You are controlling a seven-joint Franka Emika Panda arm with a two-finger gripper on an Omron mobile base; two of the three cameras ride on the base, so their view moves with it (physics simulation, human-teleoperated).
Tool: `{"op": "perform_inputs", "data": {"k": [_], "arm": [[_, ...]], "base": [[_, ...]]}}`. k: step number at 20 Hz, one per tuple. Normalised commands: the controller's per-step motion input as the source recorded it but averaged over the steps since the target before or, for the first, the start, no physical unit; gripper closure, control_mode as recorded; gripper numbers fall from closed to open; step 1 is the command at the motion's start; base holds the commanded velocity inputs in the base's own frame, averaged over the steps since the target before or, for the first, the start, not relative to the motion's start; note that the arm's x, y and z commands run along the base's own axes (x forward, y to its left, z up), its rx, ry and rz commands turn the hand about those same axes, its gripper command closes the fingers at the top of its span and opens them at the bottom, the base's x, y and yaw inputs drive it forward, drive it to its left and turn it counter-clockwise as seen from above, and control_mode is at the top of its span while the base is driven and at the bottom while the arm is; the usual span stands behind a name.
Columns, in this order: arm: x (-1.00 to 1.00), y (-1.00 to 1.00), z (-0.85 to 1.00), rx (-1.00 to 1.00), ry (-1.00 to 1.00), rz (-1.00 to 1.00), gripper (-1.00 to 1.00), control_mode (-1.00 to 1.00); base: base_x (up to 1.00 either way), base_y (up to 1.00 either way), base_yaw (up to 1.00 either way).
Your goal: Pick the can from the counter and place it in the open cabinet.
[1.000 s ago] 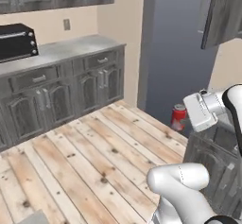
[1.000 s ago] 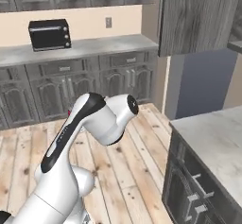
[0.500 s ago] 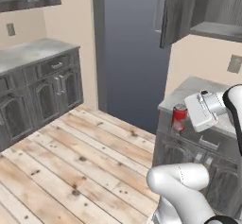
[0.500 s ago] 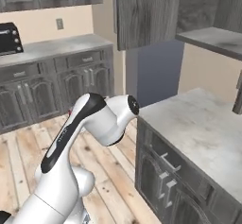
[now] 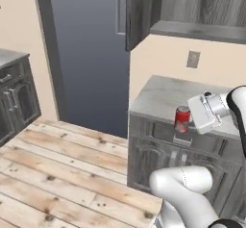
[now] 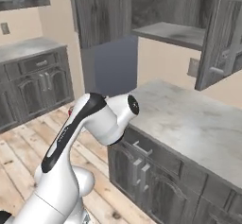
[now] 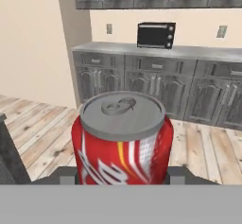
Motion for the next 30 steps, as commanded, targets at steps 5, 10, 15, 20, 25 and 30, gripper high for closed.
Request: {"op": "perform_inputs", "data": {"k": [5, 10, 15, 20, 25, 30], "arm": [[0.0, 0.0, 0.0, 0.0, 0.0, 0.0, 1.0, 1.0], [0.0, 0.0, 0.0, 0.0, 0.0, 0.0, 1.0, 1.0], [0.0, 0.0, 0.0, 0.0, 0.0, 0.0, 1.0, 1.0], [0.0, 0.0, 0.0, 0.0, 0.0, 0.0, 1.0, 1.0], [0.0, 0.0, 0.0, 0.0, 0.0, 0.0, 1.0, 1.0], [0.0, 0.0, 0.0, 0.0, 0.0, 0.0, 1.0, 1.0]], "base": [[0.44, 0.01, -0.45], [0.51, 0.18, -0.39], [0.55, 0.3, -0.3], [0.58, 0.39, -0.26], [0.57, 0.22, -0.25], [0.48, 0.16, -0.29]]}}
